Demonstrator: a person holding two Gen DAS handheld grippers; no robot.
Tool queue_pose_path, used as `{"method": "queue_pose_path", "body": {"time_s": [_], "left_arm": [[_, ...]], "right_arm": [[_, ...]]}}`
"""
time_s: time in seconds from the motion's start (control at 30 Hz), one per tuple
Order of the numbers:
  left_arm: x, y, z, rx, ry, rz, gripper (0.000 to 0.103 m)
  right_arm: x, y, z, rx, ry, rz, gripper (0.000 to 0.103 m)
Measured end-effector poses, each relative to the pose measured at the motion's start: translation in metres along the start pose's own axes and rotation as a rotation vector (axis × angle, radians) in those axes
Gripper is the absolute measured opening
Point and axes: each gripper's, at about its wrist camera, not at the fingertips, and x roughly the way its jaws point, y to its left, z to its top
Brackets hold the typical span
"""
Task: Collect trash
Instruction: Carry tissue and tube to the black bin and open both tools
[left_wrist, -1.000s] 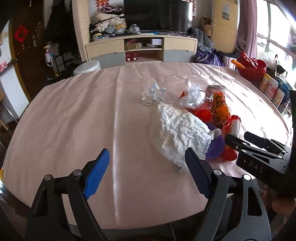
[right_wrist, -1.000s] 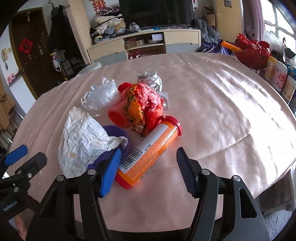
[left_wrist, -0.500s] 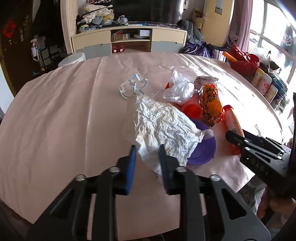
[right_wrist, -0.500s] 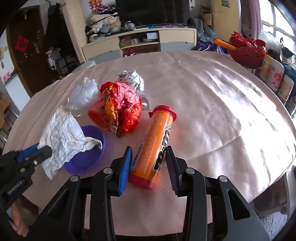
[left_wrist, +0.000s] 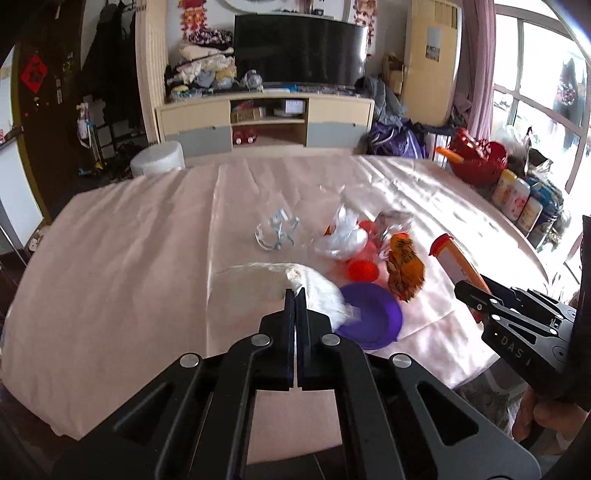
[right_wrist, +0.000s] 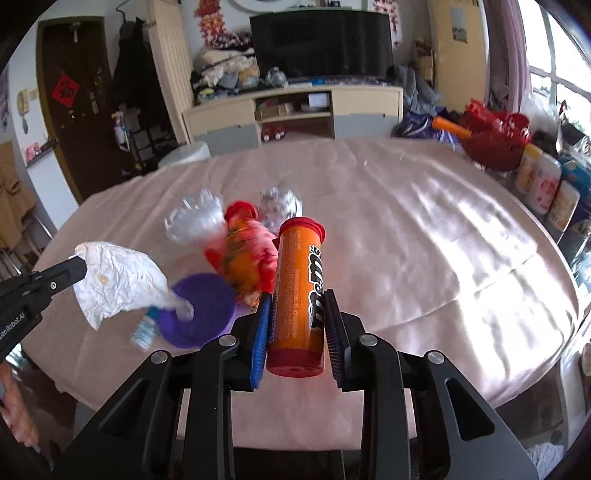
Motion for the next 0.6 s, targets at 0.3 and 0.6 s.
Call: {"method": "queue_pose_path", "body": {"time_s": [0.3, 0.6], "left_arm": [[-0.065, -0.023, -0.012, 0.035, -0.047, -0.002, 0.000], [-0.100, -0.050, -0.057, -0.020, -0.007, -0.082, 0.000]], "right_arm": [[-0.057, -0.010, -0.012, -0.011, -0.039, 0.054, 0.029], [-0.101, -0.001, -0.051, -0.076, 0.000, 0.142, 0.029]]}}
